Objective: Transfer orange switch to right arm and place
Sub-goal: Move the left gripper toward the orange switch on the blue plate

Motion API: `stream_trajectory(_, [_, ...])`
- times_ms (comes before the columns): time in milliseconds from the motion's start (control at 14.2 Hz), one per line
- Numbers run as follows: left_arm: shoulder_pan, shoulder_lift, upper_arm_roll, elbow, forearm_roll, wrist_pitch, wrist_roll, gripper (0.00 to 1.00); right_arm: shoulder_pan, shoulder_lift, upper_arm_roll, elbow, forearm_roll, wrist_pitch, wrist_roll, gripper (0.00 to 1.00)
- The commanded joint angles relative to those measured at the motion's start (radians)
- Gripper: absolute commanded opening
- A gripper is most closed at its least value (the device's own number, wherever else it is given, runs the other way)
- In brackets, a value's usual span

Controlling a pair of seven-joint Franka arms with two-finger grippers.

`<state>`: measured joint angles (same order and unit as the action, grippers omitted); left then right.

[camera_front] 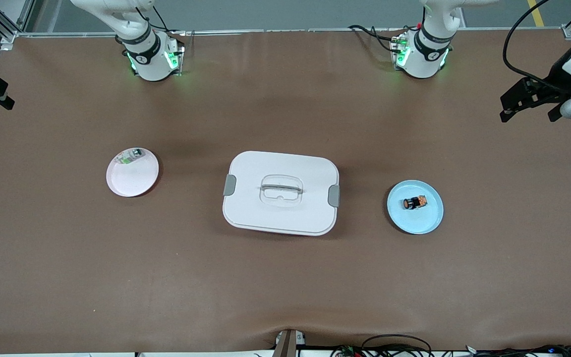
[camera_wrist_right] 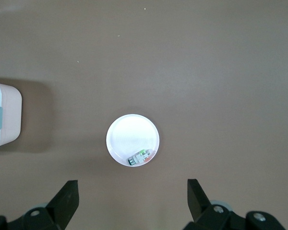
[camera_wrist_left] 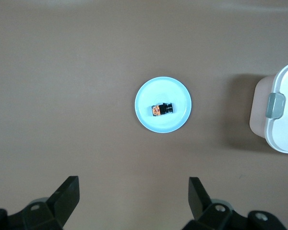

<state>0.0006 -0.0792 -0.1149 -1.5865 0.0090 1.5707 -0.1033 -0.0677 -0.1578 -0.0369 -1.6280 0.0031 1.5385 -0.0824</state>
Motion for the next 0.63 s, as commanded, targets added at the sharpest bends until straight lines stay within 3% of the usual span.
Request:
stream_trajectory(0, [0.005, -0.008, -0.002, -0.001, -0.011, -0.007, 0.004, 1.0, -0.018, 0.014, 0.011, 0.026, -0.011, -0.009, -0.013, 1.0])
stream_trajectory(282, [0.01, 0.056, 0.003, 0.02, -0.003, -0.008, 0.028, 1.0, -0.018, 0.014, 0.011, 0.026, -0.011, -0.009, -0.013, 1.0])
stream_trajectory(564, [0.009, 0.136, 0.004, -0.021, -0.014, 0.058, -0.008, 1.0, -0.018, 0.014, 0.011, 0.026, -0.011, -0.009, -0.013, 1.0])
